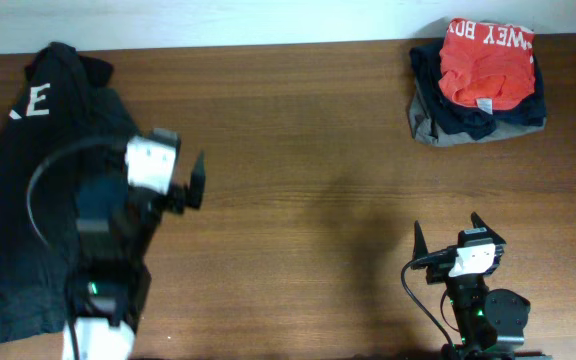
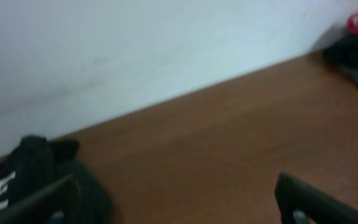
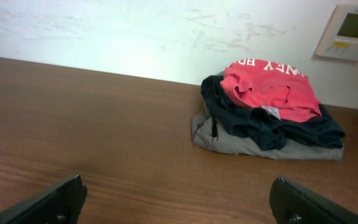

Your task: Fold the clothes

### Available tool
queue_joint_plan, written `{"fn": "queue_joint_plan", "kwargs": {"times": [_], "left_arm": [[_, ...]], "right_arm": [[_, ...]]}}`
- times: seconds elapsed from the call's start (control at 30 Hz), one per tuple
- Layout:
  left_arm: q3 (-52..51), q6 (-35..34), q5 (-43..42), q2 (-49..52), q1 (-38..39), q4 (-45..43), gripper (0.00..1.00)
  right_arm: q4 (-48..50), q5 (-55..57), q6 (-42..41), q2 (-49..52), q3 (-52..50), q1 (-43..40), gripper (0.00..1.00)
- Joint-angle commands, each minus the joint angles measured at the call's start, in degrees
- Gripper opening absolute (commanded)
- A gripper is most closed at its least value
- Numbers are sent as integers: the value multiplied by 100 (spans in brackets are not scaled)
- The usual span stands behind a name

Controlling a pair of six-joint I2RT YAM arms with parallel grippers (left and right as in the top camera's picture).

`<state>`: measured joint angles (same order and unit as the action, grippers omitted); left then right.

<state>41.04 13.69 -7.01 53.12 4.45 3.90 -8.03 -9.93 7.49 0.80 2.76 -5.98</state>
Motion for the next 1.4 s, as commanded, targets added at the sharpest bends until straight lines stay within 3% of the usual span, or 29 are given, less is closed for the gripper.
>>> {"fn": "queue_joint_plan", "kwargs": {"times": [0.0,0.23,0.63,1.03,1.37], "left_arm": [[-1147,-236,-20,-859,0,-520,99],[-2938,-249,114,-2577,-15,-1143,99],[-3954,-251,280,-3740,-273,-1071,99],[-4052,-249,249,-4607,-505,68,99],[-4052,-249,247,-5283,-511,-31,99]], "right_arm": [[15,9,-50,-55,-52,-44,99],[15,9,-50,-55,-52,-44,98],[15,9,-50,-55,-52,-44,99],[15,9,-50,-55,-52,-44,99],[15,9,-50,-55,-52,-44,99]]}}
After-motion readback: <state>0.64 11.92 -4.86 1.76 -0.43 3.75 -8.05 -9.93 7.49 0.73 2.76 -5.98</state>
